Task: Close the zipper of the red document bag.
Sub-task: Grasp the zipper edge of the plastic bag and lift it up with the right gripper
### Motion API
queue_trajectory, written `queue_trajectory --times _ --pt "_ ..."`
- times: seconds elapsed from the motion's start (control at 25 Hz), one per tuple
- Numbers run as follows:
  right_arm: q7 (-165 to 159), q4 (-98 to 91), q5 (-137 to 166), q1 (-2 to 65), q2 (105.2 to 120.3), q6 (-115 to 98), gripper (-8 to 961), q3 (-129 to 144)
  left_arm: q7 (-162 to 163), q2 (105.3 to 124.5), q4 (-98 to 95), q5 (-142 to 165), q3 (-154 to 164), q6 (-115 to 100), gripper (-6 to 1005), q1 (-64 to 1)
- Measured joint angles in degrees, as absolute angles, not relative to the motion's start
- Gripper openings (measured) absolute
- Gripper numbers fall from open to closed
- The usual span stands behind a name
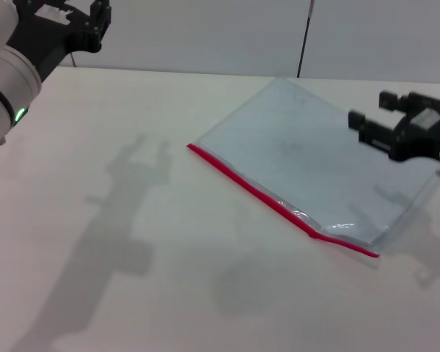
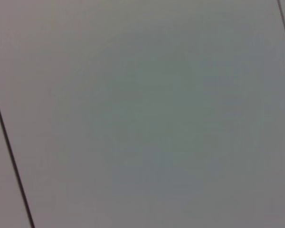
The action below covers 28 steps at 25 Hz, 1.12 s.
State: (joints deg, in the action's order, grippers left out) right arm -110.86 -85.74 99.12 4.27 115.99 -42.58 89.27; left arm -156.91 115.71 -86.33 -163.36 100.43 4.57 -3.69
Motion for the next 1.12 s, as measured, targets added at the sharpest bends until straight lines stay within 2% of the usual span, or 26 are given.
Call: queue_trajectory --times 0.6,1.12 --pt "-110.6 -90.4 115.4 3.7 116.11 -58.1 615 90.0 -157.0 115.71 -85.1 -161.3 99.5 4.3 449 -4.2" --pt "-111.2 -87.1 125.3 6.5 116.19 -59.8 618 94.1 -157.0 115.7 -85.2 -161.3 99.3 2.8 449 -4.4"
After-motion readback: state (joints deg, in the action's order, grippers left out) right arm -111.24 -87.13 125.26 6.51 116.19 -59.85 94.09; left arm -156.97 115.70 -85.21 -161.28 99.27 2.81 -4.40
